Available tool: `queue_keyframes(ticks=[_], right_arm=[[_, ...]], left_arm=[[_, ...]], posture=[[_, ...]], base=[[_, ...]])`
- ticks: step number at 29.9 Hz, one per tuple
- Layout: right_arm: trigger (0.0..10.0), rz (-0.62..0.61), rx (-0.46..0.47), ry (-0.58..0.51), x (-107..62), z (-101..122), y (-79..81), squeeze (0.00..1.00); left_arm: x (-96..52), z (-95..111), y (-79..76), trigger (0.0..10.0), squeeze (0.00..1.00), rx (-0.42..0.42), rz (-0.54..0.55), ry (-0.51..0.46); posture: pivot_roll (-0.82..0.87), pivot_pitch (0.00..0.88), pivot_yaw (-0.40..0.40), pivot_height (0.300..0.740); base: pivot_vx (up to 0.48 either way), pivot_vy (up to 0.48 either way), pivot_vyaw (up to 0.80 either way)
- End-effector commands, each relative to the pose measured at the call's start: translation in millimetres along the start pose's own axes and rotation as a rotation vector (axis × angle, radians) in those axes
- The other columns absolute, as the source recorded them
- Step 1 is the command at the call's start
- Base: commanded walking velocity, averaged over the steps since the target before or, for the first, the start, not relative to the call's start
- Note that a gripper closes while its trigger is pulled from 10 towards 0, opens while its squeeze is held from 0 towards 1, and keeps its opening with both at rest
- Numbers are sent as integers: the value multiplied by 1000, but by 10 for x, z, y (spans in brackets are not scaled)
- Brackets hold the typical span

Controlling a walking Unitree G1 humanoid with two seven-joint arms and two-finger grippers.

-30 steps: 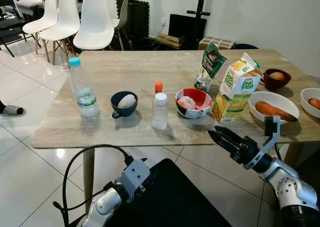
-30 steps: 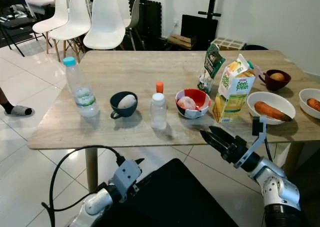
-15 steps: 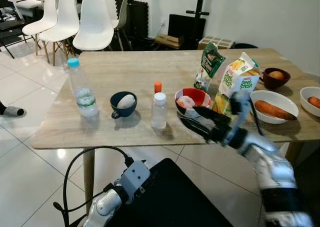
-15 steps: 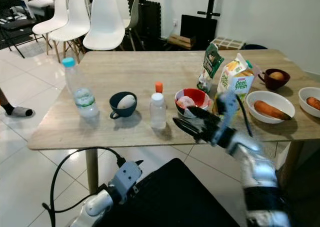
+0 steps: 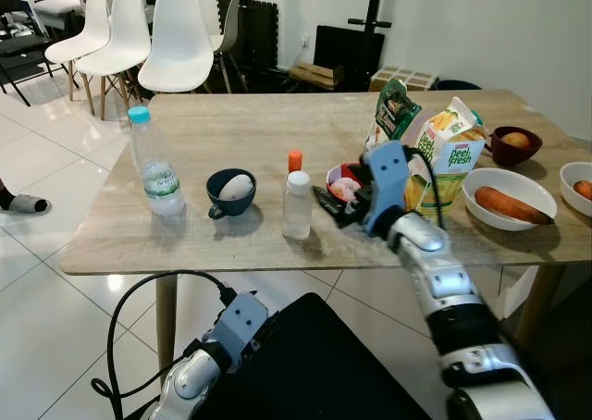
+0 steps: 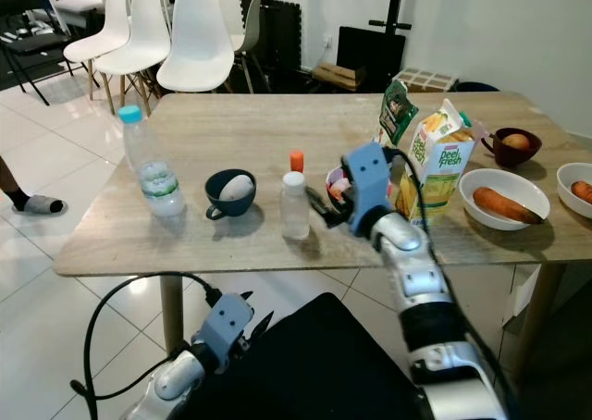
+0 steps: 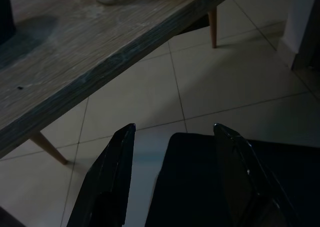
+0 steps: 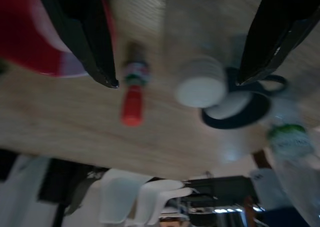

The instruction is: Restocking fridge

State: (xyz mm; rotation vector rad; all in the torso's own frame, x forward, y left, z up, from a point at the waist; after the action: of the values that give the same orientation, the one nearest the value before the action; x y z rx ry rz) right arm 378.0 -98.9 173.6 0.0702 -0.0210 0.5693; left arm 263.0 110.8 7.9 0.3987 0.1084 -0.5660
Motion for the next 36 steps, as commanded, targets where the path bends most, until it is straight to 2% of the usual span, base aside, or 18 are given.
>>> queue_keyframes(ticks=[1, 4, 5, 6, 7, 14, 16, 18, 19, 21, 24, 25, 28, 30, 31, 33, 36], right_arm=[[10000, 5, 44, 5, 24, -6, 6, 1000], [10000, 40, 48, 11, 59, -8, 80, 1000], [10000, 67, 37, 19, 81, -18, 134, 608], [10000, 84, 21, 24, 98, -26, 170, 408], [10000, 95, 6, 33, 118, -42, 198, 0], [10000, 83, -34, 55, 176, -92, 216, 0], [10000, 67, -41, 66, 213, -121, 209, 0], [10000, 67, -41, 66, 213, -121, 209, 0], [10000, 65, -39, 69, 230, -128, 215, 0], [10000, 65, -39, 69, 230, -128, 215, 0], [10000, 65, -43, 69, 263, -132, 239, 0], [10000, 65, -43, 69, 263, -132, 239, 0], [10000, 66, -44, 69, 278, -132, 248, 0], [10000, 67, -47, 69, 281, -134, 252, 0], [10000, 73, -59, 72, 289, -150, 264, 0], [10000, 76, -69, 73, 294, -161, 271, 0], [10000, 79, -77, 74, 298, -181, 282, 0]], left_arm=[[-7, -22, -4, 10000, 0, -16, 11, 8], [-4, -21, -5, 10000, 0, -19, 14, 8], [-5, -22, -10, 10000, 0, -19, 15, 7], [-4, -22, -14, 10000, 0, -20, 16, 7], [-3, -17, -14, 10000, 0, -19, 21, 3], [7, 68, 15, 10000, 0, -12, 57, -47], [18, 214, 41, 10000, 0, 0, 82, -126], [18, 214, 41, 10000, 0, 0, 82, -126], [13, 302, 64, 10000, 0, 5, 105, -176], [13, 302, 64, 10000, 0, 5, 105, -176], [-18, 660, 174, 10000, 0, 33, 214, -355], [-18, 660, 174, 10000, 0, 33, 214, -355], [-22, 914, 221, 10000, 0, 65, 263, -464], [-23, 979, 240, 10000, 0, 70, 280, -491], [-34, 1093, 301, 10000, 0, 51, 333, -537], [-47, 1126, 348, 10000, 0, 28, 370, -550], [-67, 1093, 517, 10000, 0, -65, 468, -524]], posture=[[-73, 30, -5, 740], [-73, 36, -5, 740], [-73, 38, -6, 740], [-74, 40, -7, 740], [-73, 43, -7, 740], [-68, 48, -11, 740], [-63, 47, -18, 740], [-63, 47, -18, 740], [-64, 46, -18, 740], [-64, 46, -18, 740], [-63, 42, -21, 740], [-63, 42, -21, 740], [-59, 38, -25, 740], [-59, 38, -25, 740], [-59, 34, -26, 740], [-60, 31, -25, 740], [-61, 28, -27, 740]], base=[[0, 0, 0], [0, 0, 0], [0, 0, 0], [0, 0, 0], [0, 0, 0], [0, 0, 0], [0, 0, 0], [0, 0, 0], [0, 0, 0], [0, 0, 0], [0, 0, 0], [0, 0, 0], [0, 0, 0], [0, 0, 0], [0, 0, 0], [0, 0, 0], [0, 0, 0]])
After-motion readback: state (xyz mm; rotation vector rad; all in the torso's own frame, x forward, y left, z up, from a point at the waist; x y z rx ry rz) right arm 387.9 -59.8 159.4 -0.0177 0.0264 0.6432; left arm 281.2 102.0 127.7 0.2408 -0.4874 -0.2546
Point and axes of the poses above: a point about 5 cm out from each wrist's last joint towards the gripper, its own x axis pointing out of the wrist towards the gripper, its own z axis along the axis of the wrist's last joint, y = z × x, the point moved 2 cm from there along x, pointing out of the wrist towards the gripper, and after that the axes turned 4 degrees about x, right-handed, at the moved point
